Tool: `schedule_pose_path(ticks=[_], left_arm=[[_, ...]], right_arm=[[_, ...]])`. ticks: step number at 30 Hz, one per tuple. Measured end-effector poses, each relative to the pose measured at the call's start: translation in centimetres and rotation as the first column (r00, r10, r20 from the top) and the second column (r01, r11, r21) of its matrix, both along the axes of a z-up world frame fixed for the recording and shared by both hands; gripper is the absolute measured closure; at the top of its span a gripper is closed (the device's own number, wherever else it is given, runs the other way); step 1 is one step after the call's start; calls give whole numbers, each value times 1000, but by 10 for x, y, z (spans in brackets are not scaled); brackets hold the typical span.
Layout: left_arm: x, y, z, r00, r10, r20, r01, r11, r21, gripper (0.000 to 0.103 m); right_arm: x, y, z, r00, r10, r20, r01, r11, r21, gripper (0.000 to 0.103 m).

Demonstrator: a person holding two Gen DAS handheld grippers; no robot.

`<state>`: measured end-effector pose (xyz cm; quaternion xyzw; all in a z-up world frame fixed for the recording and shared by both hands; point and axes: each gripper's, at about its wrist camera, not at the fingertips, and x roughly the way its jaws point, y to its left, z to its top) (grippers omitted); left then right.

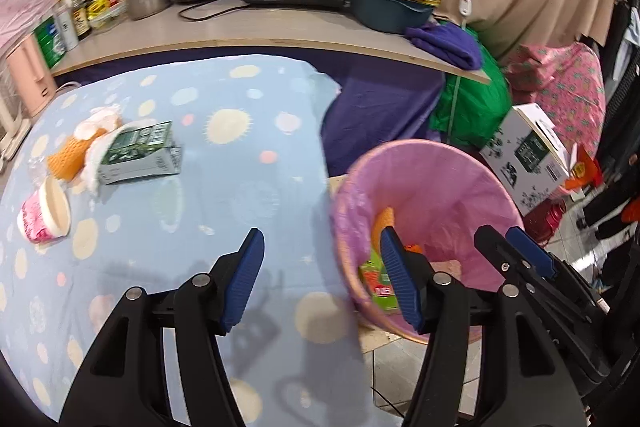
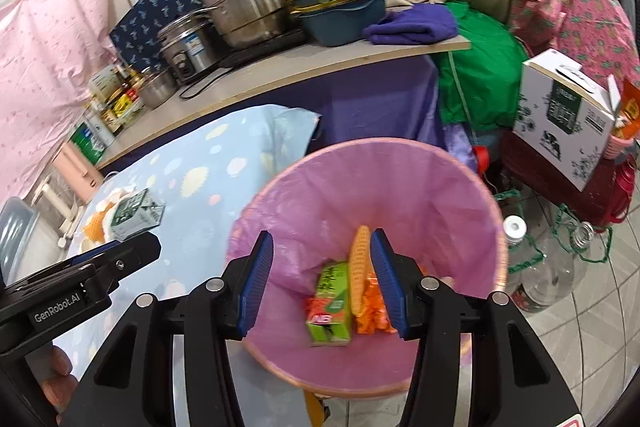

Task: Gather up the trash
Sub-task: 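Move both grippers back over the remaining items on the table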

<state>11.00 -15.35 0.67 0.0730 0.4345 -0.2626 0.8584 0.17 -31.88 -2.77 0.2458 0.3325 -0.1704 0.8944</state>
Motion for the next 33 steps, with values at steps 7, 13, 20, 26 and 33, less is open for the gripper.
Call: schedule_pose_path(ticks=[7,13,20,26,33], left_arm=[[22,52,0,990,140,10,-140,990,12,35],[43,102,-3,964,264,10,-264,964,27,32],[70,167,-15,910,415,-7,-414,909,54,28],[88,222,-27,845,535,-20,-533,844,62,21],[114,261,-38,793,607,-39,-604,794,68,17]], right_arm=[[37,38,5,993,117,8,-117,993,-4,54],[65,74,5,979,204,4,-204,979,1,54],[95,116,5,955,295,-9,-295,955,-1,54],[117,147,3,935,354,-21,-354,935,-3,54],[137,170,1,917,398,-36,-398,917,-7,54]])
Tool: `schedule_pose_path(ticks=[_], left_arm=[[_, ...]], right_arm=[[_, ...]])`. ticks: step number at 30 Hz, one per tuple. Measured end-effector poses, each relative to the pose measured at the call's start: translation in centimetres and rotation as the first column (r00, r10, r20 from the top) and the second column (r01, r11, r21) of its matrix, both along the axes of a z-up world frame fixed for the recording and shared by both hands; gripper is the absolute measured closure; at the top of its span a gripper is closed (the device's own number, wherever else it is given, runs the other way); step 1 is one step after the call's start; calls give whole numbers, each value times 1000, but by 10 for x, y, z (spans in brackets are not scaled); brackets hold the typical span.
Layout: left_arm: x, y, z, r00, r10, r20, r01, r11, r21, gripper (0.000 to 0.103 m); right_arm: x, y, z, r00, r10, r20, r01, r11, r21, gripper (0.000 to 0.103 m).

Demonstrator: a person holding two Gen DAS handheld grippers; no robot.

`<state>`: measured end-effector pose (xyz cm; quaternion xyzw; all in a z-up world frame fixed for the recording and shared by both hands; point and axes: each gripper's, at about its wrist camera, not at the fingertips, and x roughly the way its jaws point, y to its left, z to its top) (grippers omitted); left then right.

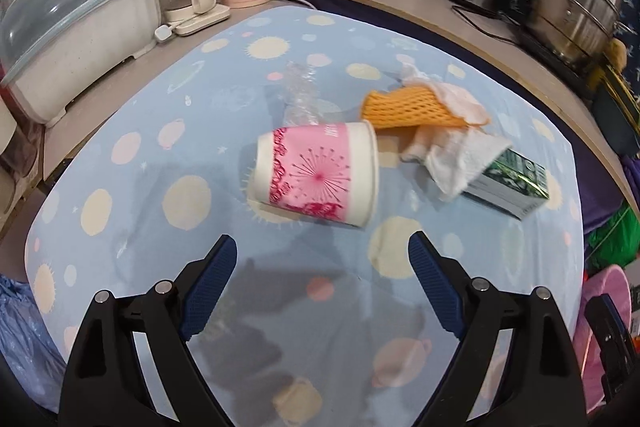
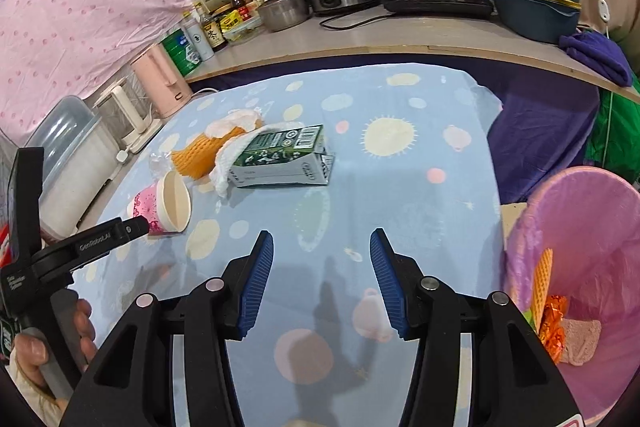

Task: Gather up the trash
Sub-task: 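Move both grippers back over the remaining items on the table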

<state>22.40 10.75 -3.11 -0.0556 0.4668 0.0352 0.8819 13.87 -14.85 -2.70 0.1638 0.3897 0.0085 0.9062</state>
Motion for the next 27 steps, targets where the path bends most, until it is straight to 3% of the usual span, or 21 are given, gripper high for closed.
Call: schedule_pose_path(ticks=[1,4,17,19,21,27], left_arm=[[3,2,-1,1000,2,1,-2,1000,-1,12],[12,3,-2,1000,5,19,-5,1000,13,10],[56,5,-36,998,32,-62,-28,998,62,10],[57,5,-38,997,32,-64,-28,998,64,13],[59,6,-40,997,25,-73,-21,998,57,23],[57,11,-38,996,29,-78,-26,999,45,23]], right_arm=[[3,3,0,1000,5,-3,-5,1000,-1,54],[10,8,-1,1000,14,-8,-14,1000,-2,54],[41,23,-6,998,53,-22,-53,998,-14,54],[43,24,-7,998,55,-22,-55,998,-14,54],[46,25,-8,998,55,-23,-55,998,-12,54],[51,25,-9,998,57,-24,-58,998,-19,54]])
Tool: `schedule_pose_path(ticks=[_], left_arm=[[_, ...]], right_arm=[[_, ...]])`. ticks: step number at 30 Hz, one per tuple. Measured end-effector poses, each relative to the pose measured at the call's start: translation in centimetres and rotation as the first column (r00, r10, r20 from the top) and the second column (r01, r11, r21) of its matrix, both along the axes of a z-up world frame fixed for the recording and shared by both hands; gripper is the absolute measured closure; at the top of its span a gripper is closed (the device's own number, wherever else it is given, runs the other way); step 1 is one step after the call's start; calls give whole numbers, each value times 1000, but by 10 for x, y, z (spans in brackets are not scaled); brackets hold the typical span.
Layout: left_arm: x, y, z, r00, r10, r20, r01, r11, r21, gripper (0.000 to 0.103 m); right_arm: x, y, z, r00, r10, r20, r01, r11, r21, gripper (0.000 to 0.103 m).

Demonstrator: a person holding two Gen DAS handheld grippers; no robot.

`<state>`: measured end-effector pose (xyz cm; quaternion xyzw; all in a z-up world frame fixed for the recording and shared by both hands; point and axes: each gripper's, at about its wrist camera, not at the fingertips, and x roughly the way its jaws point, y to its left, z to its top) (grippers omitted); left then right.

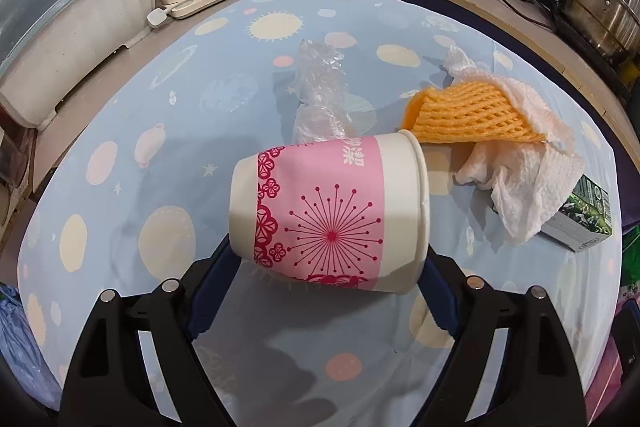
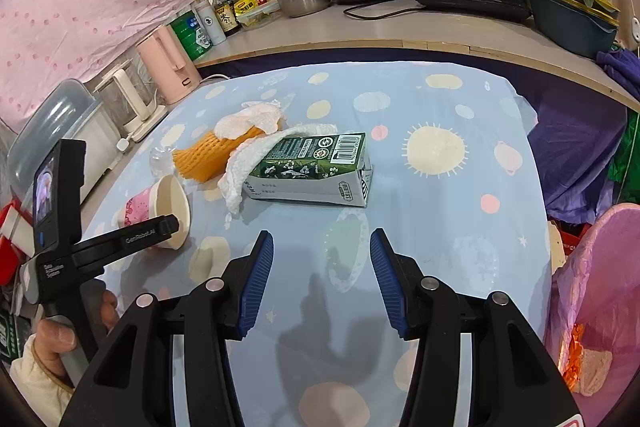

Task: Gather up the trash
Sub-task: 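Grasp the pink paper cup with the left gripper while the right gripper grasps the green milk carton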

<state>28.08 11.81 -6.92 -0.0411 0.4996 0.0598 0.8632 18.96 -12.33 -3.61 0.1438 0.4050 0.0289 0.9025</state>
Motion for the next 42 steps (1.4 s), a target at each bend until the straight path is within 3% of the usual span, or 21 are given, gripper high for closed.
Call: schedule_pose_path(ticks=[11,15,28,35,42], left_arm=[[-14,5,21,999,8,33,-8,1000,-9,23],[-16,7,27,999,12,33,-11,1000,-13,23],[-19,3,34,999,-23,25,24,999,-31,23],[-26,-8,30,998,-58,7,58,998,-38,23],[-38,-19,24,996,-90,-10,90,995,-40,23]], right_arm=[[23,-13,6,1000,4,26,-3,998,-55,50],[39,-20,4,1000,17,24,-17,999,-33,47],[104,-14,-11,977,211,14,-211,977,-30,27],[118,-7,-26,960,279,-37,-278,960,15,26],[84,2,-27,947,316,-63,-316,949,5,40]])
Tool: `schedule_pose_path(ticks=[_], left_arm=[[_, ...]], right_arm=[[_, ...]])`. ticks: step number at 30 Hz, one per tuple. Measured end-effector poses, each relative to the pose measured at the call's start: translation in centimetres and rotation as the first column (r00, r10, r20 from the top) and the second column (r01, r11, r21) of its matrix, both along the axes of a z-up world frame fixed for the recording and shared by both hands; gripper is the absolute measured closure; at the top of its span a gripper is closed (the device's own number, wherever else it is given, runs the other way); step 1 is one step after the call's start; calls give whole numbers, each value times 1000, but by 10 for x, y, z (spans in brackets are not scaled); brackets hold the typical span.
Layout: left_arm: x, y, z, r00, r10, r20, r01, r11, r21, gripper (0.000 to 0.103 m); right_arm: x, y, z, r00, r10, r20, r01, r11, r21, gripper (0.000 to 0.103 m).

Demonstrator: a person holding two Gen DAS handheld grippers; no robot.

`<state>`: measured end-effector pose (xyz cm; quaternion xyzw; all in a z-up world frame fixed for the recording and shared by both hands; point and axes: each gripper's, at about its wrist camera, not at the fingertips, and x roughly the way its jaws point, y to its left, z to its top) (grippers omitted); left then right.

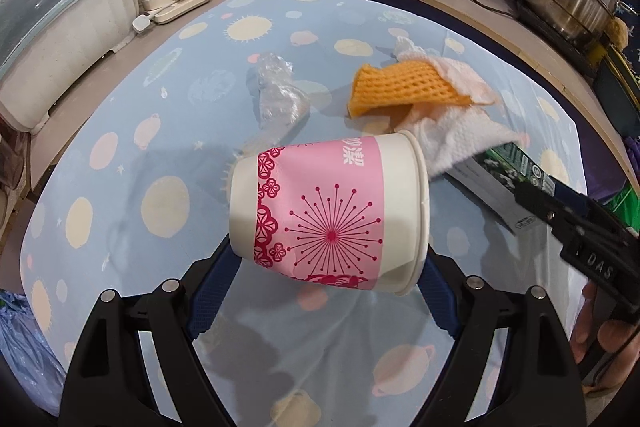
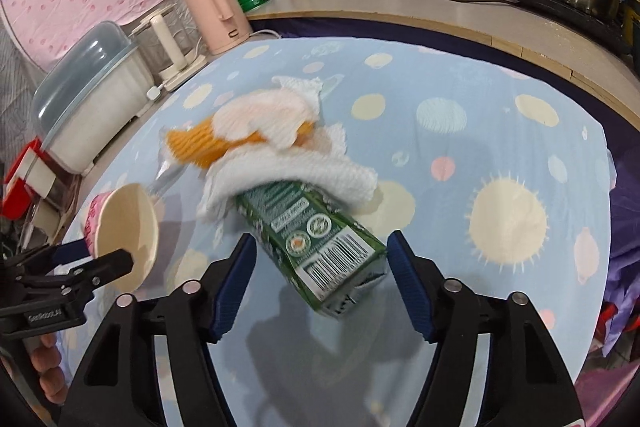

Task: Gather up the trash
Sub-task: 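Grasp the pink paper cup with the left gripper while the right gripper grasps the green milk carton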

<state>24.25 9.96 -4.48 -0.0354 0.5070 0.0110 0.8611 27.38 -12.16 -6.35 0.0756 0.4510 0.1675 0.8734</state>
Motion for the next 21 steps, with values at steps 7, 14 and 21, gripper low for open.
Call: schedule_pose_path(ticks=[7,14,21], left_arm=[[-11,-6,-2,1000,-13,-13,13,1000,-5,23],[-25,-5,9,1000,-18,7,18,1000,-2,23],[-42,-10,20,999,-35,22,35,999,-10,23]], right_arm=[[-21,22,-8,1000,27,2,-27,998,-51,41],[-42,23,5,1000,-2,16,3,1000,-20,52],[-91,3,30,998,-62,17,60,995,74,53]])
